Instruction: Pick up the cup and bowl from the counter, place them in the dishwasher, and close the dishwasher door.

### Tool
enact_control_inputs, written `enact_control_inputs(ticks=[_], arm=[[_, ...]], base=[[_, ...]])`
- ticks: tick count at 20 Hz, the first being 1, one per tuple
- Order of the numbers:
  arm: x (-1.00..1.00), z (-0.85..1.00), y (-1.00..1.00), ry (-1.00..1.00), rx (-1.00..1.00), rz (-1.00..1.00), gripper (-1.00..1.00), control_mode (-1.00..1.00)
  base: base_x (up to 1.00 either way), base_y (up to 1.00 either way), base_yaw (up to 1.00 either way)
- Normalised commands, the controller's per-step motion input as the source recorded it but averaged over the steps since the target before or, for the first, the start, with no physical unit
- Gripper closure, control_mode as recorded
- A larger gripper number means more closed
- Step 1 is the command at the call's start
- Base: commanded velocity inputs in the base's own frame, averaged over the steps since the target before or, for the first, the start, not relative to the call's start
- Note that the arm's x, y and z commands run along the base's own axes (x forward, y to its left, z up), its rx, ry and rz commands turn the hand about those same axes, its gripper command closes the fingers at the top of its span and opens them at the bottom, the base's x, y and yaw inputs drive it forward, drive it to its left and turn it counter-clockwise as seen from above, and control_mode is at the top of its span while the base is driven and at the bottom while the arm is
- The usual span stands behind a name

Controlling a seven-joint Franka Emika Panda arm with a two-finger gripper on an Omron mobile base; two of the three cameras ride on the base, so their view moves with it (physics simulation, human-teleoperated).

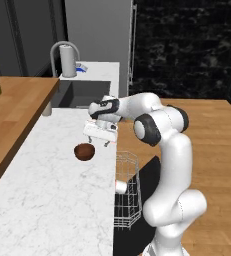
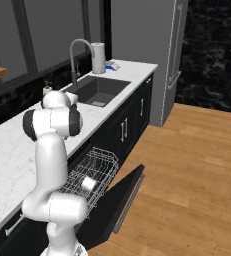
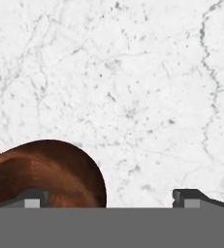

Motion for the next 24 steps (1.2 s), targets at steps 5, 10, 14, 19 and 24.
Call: enact_control_inputs(ticks=[5,10,14,19,24], arm=[[-0.25,-0.04,0.03,-0.02,-0.05,-0.08,-1.00,-1.00],[-0.02,-0.09,0.23,0.00,-0.09,-0.08,-1.00,-1.00],[-0.09,-0.22,0.00,0.00,-0.08,-0.06,-1.00,-1.00],[0.00,-0.27,0.05,0.00,-0.09,-0.03,-1.00,-1.00],[0.00,-0.28,0.12,0.00,-0.06,-0.01,1.00,-1.00]], base=[[0.00,0.00,0.00],[0.00,0.00,0.00],[0.00,0.00,0.00],[0.00,0.00,0.00],[0.00,0.00,0.00]])
